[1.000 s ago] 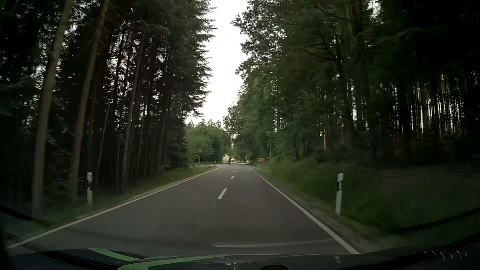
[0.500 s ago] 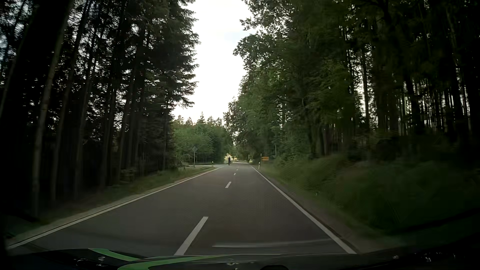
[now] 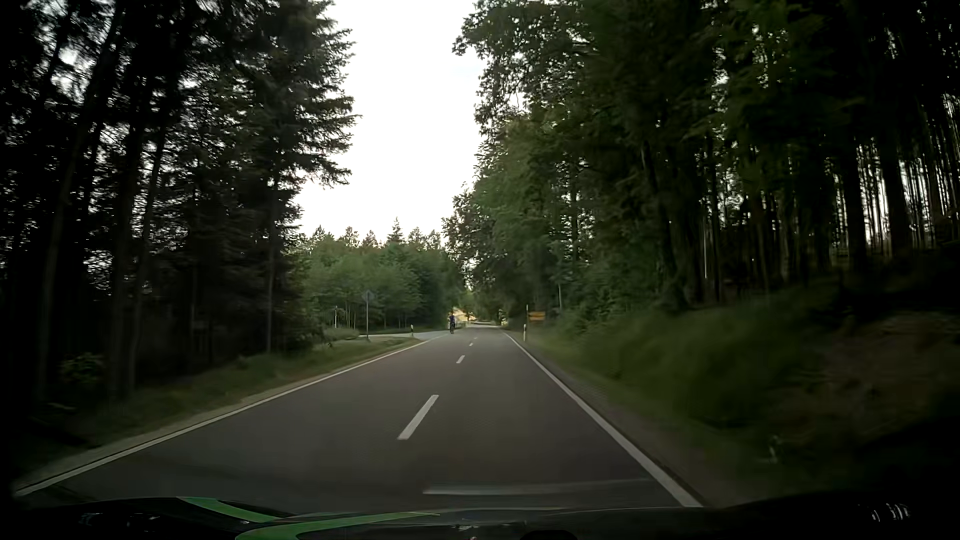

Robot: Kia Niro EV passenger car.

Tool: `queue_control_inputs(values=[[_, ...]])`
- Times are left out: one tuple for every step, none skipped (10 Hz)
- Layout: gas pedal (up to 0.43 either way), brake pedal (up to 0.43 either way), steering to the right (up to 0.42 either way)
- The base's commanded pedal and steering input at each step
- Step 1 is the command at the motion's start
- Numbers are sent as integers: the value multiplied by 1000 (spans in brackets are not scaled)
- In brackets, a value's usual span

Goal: Follow the waypoints while adhering to traffic rules and regulations

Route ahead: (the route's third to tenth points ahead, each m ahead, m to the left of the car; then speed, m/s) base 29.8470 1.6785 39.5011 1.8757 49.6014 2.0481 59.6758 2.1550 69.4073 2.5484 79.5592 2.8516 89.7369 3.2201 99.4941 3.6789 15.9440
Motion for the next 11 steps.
queue_control_inputs(values=[[339,0,-7],[339,0,-7],[339,0,-7],[339,0,-7],[339,0,-7],[339,0,-5],[339,0,-5],[339,0,-5],[339,0,-4],[339,0,-4],[339,0,-4]])
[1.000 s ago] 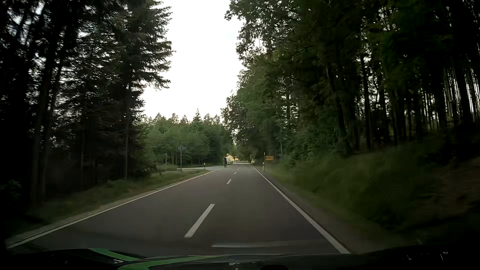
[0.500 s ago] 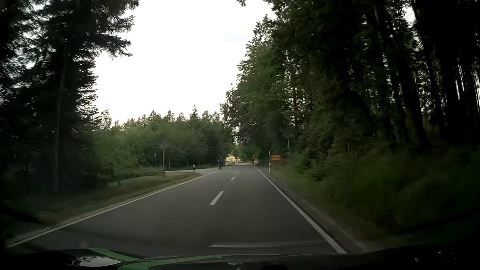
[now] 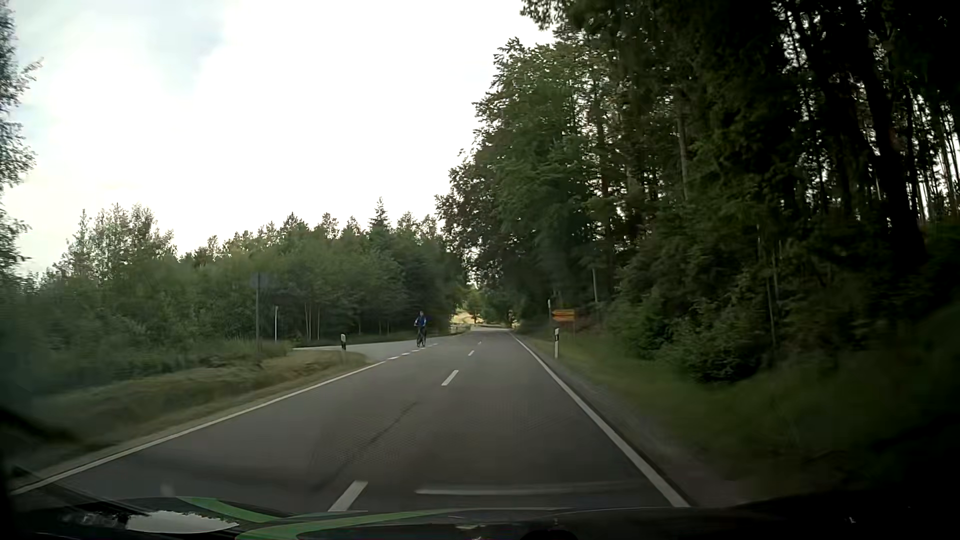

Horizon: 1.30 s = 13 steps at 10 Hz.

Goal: Follow the waypoints while adhering to traffic rules and regulations

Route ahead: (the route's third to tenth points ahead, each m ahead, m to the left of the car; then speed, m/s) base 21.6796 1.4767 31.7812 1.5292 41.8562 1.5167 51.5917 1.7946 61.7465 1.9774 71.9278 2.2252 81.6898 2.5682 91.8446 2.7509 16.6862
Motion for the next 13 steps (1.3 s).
queue_control_inputs(values=[[339,0,-4],[339,0,-3],[339,0,-2],[331,0,-2],[287,0,-2],[287,0,-2],[287,0,-2],[287,0,0],[287,0,0],[268,0,0],[240,0,0],[240,0,0],[240,0,-1]])
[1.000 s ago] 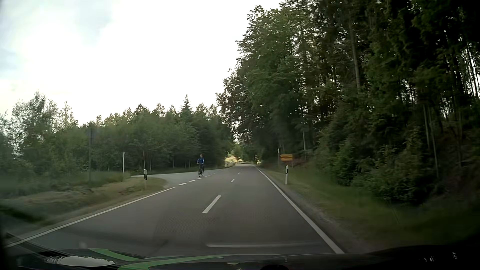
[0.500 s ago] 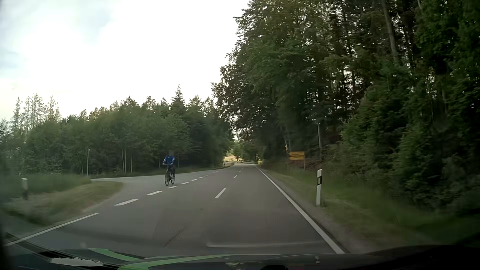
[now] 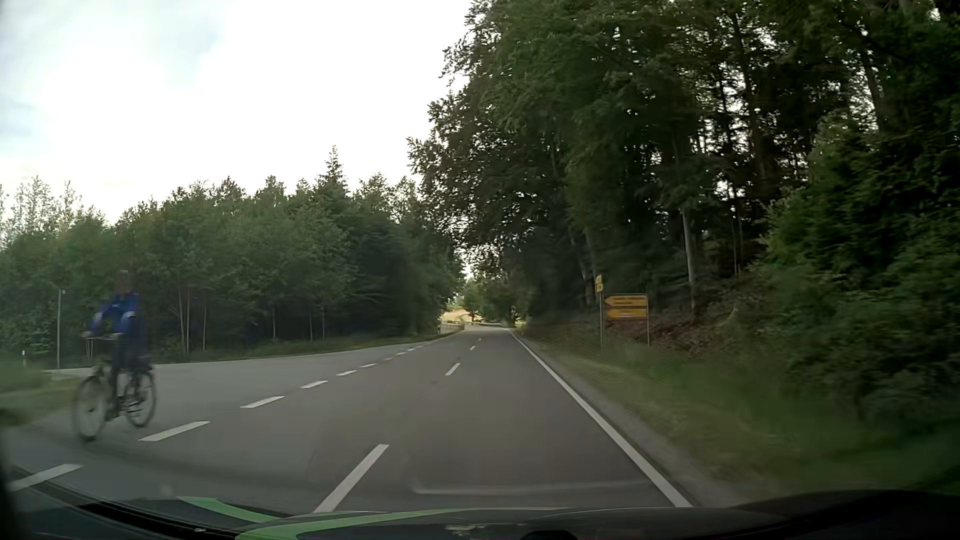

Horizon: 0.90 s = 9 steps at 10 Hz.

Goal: Follow the waypoints while adhering to traffic rules and regulations

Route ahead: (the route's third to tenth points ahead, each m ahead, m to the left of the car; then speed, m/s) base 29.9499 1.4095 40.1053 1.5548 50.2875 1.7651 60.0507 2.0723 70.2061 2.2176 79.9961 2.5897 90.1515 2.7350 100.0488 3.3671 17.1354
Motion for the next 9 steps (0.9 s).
queue_control_inputs(values=[[240,0,-1],[240,0,-1],[220,0,-1],[220,0,-1],[220,0,-1],[209,0,-1],[189,0,-1],[189,0,-2],[189,0,-2]])
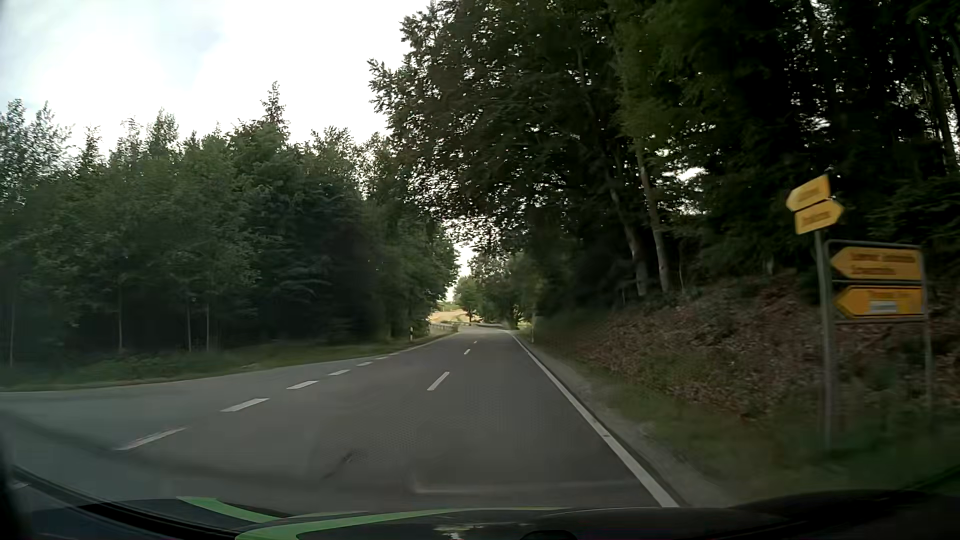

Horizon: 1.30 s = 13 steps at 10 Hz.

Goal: Follow the waypoints while adhering to traffic rules and regulations

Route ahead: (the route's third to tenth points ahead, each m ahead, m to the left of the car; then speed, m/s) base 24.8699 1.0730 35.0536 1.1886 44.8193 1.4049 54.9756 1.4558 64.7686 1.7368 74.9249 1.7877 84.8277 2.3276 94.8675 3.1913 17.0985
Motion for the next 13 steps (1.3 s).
queue_control_inputs(values=[[189,0,-1],[157,0,-2],[150,0,-2],[150,0,-3],[150,0,-4],[150,0,-4],[150,0,-4],[150,0,-4],[150,0,-3],[150,0,-2],[150,0,-2],[150,0,-2],[150,0,-2]])
